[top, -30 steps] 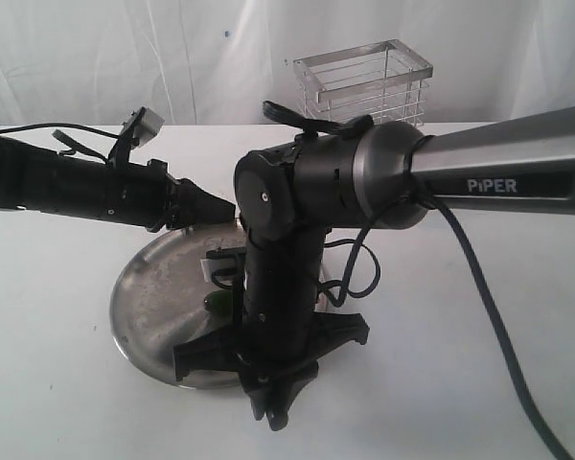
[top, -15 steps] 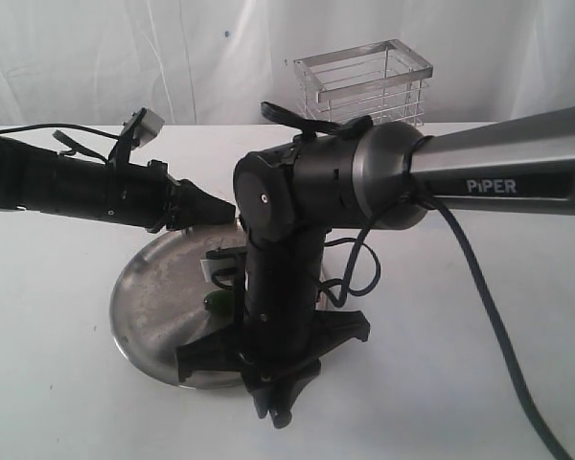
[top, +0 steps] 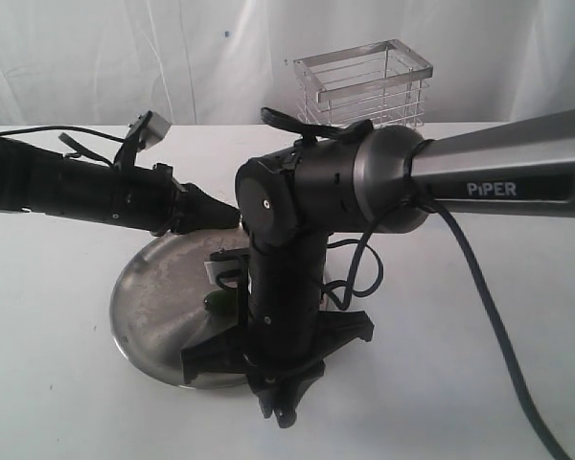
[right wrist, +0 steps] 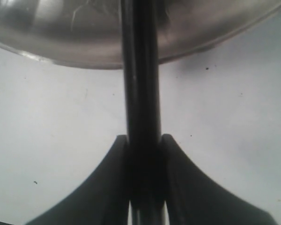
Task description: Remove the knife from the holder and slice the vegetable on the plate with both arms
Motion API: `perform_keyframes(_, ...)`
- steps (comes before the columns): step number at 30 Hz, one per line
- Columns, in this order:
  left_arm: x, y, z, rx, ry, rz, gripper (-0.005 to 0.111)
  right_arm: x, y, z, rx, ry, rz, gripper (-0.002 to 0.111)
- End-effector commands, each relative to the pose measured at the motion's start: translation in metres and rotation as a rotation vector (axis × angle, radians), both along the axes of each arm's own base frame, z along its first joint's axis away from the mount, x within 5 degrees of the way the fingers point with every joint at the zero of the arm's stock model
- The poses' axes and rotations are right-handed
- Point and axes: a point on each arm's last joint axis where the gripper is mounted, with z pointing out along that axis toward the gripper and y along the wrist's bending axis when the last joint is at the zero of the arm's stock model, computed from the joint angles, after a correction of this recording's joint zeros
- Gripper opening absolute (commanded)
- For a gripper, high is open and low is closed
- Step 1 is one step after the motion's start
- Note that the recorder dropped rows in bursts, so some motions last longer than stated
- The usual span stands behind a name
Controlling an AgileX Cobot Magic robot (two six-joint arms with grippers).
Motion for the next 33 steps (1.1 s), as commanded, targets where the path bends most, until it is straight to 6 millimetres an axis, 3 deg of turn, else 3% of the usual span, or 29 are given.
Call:
perform_keyframes(1, -0.004, -0.010, -0.012, 0.009, 0.010, -0.049, 0.000, -0.001, -0.001, 0.003, 0.006, -0.005, 0.000, 0.000)
perform_keyframes(17, -0.006, -0.008, -0.060, 0.084, 0.119, -0.093, 0.000, 0.000, 0.001, 0.003, 0.018, -0.019, -0.003, 0.000)
perform_keyframes(22, -0.010, -0.002, -0.078, 0.156, 0.160, -0.019, 0.000, 0.001, 0.002, -0.014, -0.017, 0.013, -0.003, 0.000)
perform_keyframes(27, -0.012, 0.002, -0.084, 0.195, 0.175, 0.021, 0.000, 0.000, 0.006, -0.032, -0.020, 0.066, 0.002, 0.000)
perform_keyframes(33, -0.012, 0.002, -0.085, 0.201, 0.174, 0.018, 0.000, 0.000, 0.006, -0.033, -0.021, 0.076, 0.005, 0.000)
